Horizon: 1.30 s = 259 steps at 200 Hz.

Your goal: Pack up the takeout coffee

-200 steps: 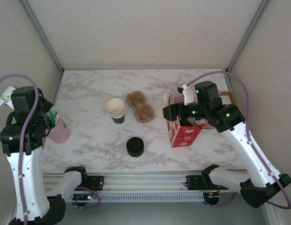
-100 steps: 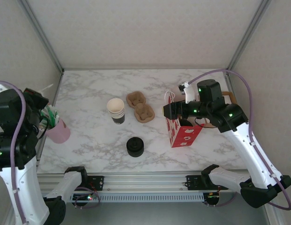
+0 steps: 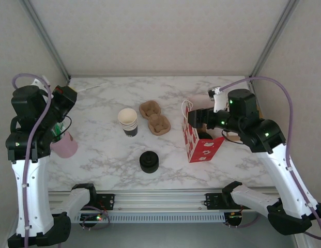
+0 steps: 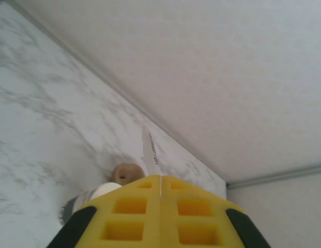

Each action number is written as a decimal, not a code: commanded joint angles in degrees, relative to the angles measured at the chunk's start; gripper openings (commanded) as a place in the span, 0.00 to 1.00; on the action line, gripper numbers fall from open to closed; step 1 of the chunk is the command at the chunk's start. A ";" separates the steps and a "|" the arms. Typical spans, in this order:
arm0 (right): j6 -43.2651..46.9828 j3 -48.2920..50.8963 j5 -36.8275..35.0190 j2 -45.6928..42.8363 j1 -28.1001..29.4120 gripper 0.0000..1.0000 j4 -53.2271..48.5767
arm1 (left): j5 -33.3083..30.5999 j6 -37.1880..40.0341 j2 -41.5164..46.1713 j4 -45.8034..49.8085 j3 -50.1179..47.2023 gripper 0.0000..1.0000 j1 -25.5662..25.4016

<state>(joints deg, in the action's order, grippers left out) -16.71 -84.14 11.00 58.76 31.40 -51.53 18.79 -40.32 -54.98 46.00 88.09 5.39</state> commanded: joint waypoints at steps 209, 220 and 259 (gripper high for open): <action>-15.17 -1.52 -53.21 -7.04 -0.17 0.89 -24.49 | -15.49 12.69 -29.74 0.66 28.67 0.00 -55.42; -15.15 -0.67 -52.30 -6.91 -0.90 0.89 -24.42 | -17.25 13.71 -32.52 2.91 32.10 0.00 -57.07; -14.42 2.01 -48.05 -7.29 -4.33 0.90 -23.19 | -22.57 17.28 -41.56 11.13 43.40 0.00 -60.60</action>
<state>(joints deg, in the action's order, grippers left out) -30.52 -83.74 -38.46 51.75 28.84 -74.37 1.87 -27.16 -92.97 49.23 124.95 -53.54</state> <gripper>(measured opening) 0.895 0.047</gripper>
